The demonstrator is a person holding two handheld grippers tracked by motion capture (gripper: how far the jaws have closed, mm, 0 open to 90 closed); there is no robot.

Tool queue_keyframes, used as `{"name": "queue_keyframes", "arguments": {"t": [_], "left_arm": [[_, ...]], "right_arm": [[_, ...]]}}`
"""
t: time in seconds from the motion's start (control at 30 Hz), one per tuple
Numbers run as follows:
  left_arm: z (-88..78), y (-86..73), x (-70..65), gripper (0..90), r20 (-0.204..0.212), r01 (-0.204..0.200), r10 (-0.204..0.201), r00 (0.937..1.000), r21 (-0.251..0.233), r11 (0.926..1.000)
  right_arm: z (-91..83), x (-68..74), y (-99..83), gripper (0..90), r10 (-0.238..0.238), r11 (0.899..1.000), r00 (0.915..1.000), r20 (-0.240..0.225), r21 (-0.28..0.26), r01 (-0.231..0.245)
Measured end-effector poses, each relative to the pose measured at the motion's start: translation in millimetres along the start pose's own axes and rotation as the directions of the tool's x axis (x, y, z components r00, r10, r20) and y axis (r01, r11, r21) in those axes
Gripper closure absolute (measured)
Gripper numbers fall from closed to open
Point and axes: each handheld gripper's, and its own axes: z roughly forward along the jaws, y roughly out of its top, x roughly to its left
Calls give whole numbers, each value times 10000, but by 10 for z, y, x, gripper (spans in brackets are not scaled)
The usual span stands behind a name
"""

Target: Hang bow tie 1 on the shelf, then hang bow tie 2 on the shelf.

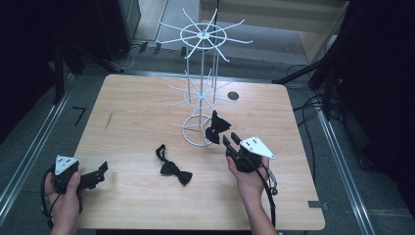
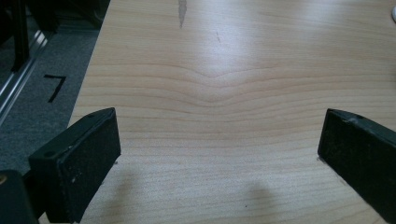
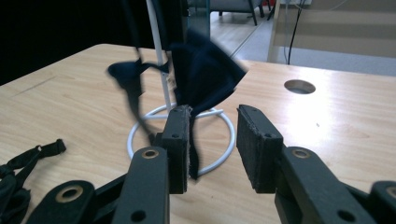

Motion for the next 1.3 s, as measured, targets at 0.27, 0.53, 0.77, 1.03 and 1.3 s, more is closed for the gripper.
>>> {"name": "queue_keyframes", "arguments": {"t": [0.27, 0.53, 0.77, 1.03, 1.3], "left_arm": [[0, -1, -1, 0, 11, -1, 1, 10000, 12, 10000], [3, -1, -10, 0, -18, -43, 43, 10000, -2, 10000], [-1, -2, -7, 0, -18, -19, 19, 10000, -24, 10000], [11, 6, -16, 0, -26, -47, 47, 10000, 25, 10000], [6, 1, -13, 0, 13, -8, 8, 10000, -56, 10000]], "right_arm": [[-16, 53, -88, 640, 2, 9997, 9996, -297, 260, 5], [-28, 195, -152, 618, 48, 9987, 9968, -803, 508, -7], [-12, 329, -159, 610, -21, 9985, 9928, -1194, 547, 87], [24, 444, -194, 606, -22, 9971, 9888, -1491, 754, 135], [81, 565, -230, 597, -67, 9947, 9816, -1909, 994, 262]]}}
